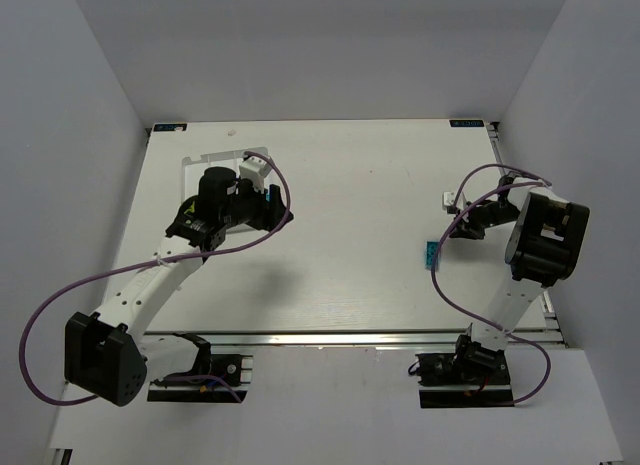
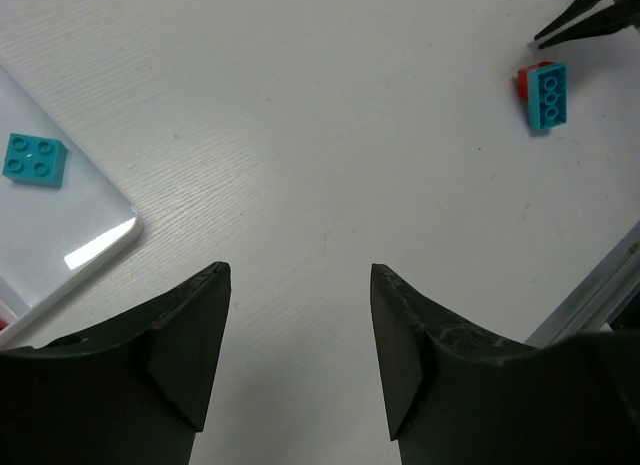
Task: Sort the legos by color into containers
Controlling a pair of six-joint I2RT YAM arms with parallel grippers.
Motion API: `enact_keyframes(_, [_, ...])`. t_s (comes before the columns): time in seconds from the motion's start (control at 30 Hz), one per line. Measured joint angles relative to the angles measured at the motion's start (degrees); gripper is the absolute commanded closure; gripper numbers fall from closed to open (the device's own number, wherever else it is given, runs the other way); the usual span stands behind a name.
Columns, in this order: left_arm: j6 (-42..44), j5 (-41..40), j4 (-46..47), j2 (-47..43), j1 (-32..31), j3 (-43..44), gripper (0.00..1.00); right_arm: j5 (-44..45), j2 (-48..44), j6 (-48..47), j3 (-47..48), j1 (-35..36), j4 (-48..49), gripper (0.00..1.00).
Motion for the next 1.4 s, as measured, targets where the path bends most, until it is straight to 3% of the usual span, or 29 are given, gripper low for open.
enact_keyframes(0.13, [0.39,5.09,1.44,0.00,0.00,-0.83,0.30,-1.09,0.00,0.02,0.37,0.00,-2.75,0.90])
enact_keyframes(0.2, [0.48,7.87,2.32,0.00,-0.11,-1.25,0.30,-1.75,-0.15,0.04,0.37,0.00,-4.15,0.88])
enact_keyframes(0.23, [0.50,8.92,2.60,0.00,-0.22,-1.36,0.30,-1.92,-0.35,0.24,0.37,0.00,-4.59,0.73])
enact_keyframes(0.27, [0.57,10.03,2.86,0.04,-0.35,-1.46,0.30,-1.97,-0.70,0.76,0.35,0.00,-5.03,0.65])
enact_keyframes(0.33, [0.66,11.91,3.41,0.24,-0.52,-1.49,0.30,-1.97,-1.86,2.78,0.35,0.04,-5.07,0.50])
enact_keyframes(0.4, [0.63,13.05,3.98,0.37,-0.66,-1.57,0.30,-1.95,-2.89,5.33,0.42,0.11,-4.94,0.41])
enact_keyframes(0.43, [0.63,13.44,4.26,0.39,-0.70,-1.68,0.30,-2.10,-3.10,6.91,0.61,0.13,-5.16,0.11])
enact_keyframes(0.57, [0.39,14.05,5.14,0.42,-0.70,-2.16,0.29,-4.90,-4.37,12.68,1.05,0.11,-5.57,0.11])
enact_keyframes(0.63, [-0.04,14.29,5.38,0.61,-0.70,-2.45,0.29,-6.32,-9.07,17.00,-3.17,0.15,-2.75,0.11])
enact_keyframes(0.8, [-0.76,14.91,5.99,1.81,-0.70,-2.51,0.29,-5.79,-39.17,43.30,-25.81,0.59,17.90,0.11])
enact_keyframes(0.87, [-0.90,14.95,5.99,2.01,-0.70,-2.51,0.29,-5.99,-46.25,52.15,-29.35,0.76,23.10,0.27])
enact_keyframes(0.93, [-0.94,14.93,6.01,2.03,-0.70,-2.51,0.29,-6.58,-47.32,58.86,-28.52,1.36,24.41,0.46])
enact_keyframes(1.03, [-0.94,14.86,6.08,1.99,-0.70,-2.51,0.29,-4.59,-42.86,68.06,-24.35,2.86,23.63,0.53])
enact_keyframes(1.3, [-1.09,14.84,6.23,1.92,-0.70,-2.51,0.29,6.25,-38.10,82.03,-21.77,8.70,19.19,0.44])
enact_keyframes(1.4, [-1.09,14.80,6.23,1.86,-0.70,-2.51,0.29,9.92,-36.09,84.89,-21.64,12.04,16.79,0.32])
